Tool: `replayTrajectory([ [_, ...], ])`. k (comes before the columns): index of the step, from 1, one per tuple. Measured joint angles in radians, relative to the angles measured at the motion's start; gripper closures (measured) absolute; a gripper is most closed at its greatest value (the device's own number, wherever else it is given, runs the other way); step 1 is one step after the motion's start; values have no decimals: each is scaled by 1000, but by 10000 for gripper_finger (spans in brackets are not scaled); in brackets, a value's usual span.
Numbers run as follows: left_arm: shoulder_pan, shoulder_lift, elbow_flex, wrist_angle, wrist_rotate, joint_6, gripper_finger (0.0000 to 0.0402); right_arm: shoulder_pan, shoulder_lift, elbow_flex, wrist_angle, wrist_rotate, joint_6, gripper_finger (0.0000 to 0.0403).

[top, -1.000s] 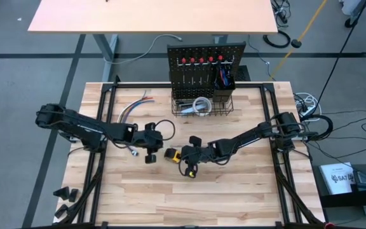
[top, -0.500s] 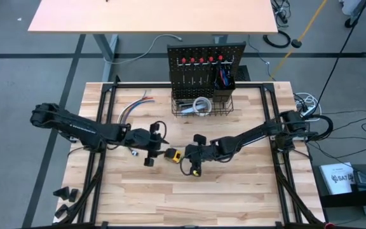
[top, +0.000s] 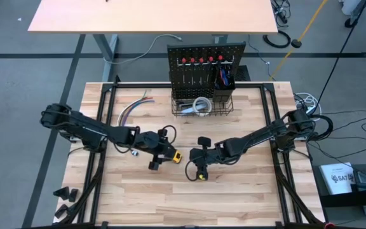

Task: Hang tools onto peg board
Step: Hang the tape measure on the wire basket on the pegboard

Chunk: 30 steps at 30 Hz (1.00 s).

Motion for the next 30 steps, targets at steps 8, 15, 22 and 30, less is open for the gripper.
replayTrajectory([
  [8, 37, 49, 0, 50, 73, 29, 131, 0, 0, 0, -2, 0, -5, 403],
  [15, 66, 71, 0, 53, 99, 25, 132, 0, 0, 0, -1, 0, -9, 403],
  [22, 66, 105, 0, 66, 105, 24, 132, 0, 0, 0, -1, 0, -12, 403],
  [30, 67, 161, 2, 99, 108, 25, 132, 1, 1, 0, -1, 0, -12, 403],
])
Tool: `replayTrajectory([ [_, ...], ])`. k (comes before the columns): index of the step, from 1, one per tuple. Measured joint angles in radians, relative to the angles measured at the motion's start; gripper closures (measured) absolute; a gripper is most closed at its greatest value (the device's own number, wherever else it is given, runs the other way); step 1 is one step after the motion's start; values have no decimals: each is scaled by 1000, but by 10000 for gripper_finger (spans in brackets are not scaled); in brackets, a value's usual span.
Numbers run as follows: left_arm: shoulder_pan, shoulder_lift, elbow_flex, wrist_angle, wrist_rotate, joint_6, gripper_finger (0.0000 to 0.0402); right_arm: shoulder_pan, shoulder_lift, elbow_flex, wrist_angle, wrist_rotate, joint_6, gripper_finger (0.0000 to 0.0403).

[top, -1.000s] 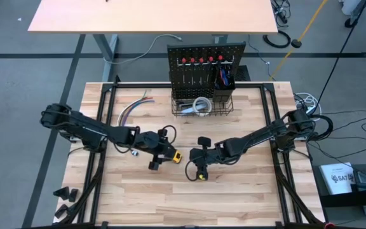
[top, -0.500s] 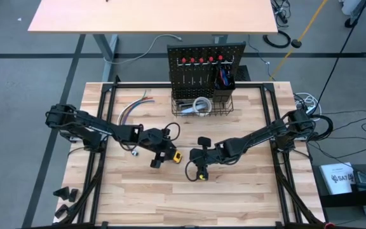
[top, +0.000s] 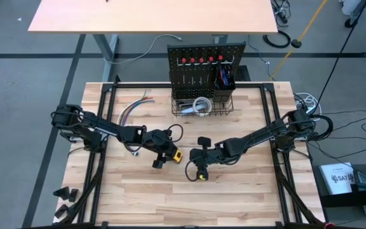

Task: Hang tools onto peg board
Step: Hang the tape measure on the wire basket on the pegboard

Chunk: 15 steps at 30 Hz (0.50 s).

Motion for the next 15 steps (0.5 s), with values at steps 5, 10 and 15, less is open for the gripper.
replayTrajectory([
  [5, -2, -23, -2, 6, 6, 6, 132, 0, 0, -5, 1, 0, -2, 403],
  [10, -2, -28, -2, 9, 8, 5, 132, 0, 1, -8, 1, 0, -1, 403],
  [15, -2, -28, -2, -4, 8, 0, 132, 0, 1, -8, 0, 0, -1, 403],
])
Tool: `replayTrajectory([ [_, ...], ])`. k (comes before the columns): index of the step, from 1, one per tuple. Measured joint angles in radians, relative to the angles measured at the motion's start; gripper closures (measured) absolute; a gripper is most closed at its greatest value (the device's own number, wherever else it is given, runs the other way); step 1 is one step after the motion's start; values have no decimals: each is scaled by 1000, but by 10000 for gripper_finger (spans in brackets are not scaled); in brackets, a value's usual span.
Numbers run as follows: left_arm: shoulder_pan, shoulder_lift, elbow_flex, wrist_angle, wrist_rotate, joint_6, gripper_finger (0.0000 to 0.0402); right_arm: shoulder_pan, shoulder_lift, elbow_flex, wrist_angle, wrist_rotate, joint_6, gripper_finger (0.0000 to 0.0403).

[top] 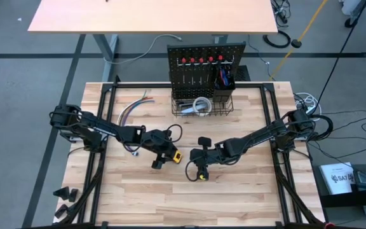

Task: Hang tools onto peg board
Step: Hang the tape measure on the wire basket on the pegboard

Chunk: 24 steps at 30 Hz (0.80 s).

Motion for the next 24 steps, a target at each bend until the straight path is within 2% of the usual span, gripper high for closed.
replayTrajectory([
  [4, 0, 0, 0, -18, -1, 1, 135, 0, 0, 0, 1, 0, 0, 403],
  [9, -3, -2, 0, -21, -33, 3, 173, 0, 0, 0, 0, 4, 0, 403],
  [17, -3, -3, 0, -19, -40, -2, 176, 0, -2, 0, -10, 10, -12, 403],
  [21, -2, -48, 9, -60, -65, -2, 176, 0, -48, 0, -133, 16, -35, 403],
  [24, -2, -112, 51, -95, -123, -4, 176, 0, -99, 0, -240, 80, -33, 403],
])
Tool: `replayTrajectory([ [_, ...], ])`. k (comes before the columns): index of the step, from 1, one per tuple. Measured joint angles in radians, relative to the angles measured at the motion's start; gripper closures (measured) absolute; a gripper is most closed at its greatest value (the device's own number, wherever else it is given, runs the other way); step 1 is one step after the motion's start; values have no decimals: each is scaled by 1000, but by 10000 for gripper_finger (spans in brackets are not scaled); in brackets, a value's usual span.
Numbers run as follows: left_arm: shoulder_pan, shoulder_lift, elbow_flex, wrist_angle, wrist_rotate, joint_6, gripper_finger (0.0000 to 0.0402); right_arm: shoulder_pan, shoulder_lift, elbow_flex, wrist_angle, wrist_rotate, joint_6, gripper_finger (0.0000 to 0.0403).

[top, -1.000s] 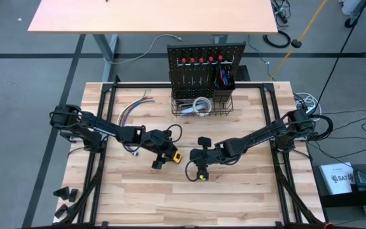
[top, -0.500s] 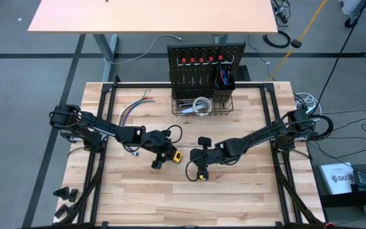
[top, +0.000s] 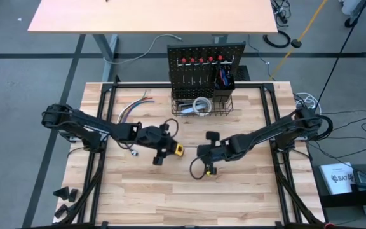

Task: Hang tools onto peg board
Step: Hang the tape measure on the wire basket on the pegboard

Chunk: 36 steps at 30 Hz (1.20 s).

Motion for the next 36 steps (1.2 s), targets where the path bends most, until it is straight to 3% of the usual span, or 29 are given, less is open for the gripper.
replayTrajectory([
  [3, 20, -34, 64, -18, -86, -33, 176, -6, -61, -2, -46, 63, -19, 403],
  [6, 71, -31, 128, -59, -101, -5, 176, -28, -122, -26, -41, 77, -46, 403],
  [18, 278, 60, 233, -42, -5, 114, 176, -103, -327, -262, 124, 77, -45, 403],
  [28, 337, 106, 235, 3, 8, 133, 176, -150, -361, -298, 170, 25, -26, 403],
  [36, 359, 110, 235, -52, 13, 128, 176, -150, -361, -298, 187, 20, -24, 403],
])
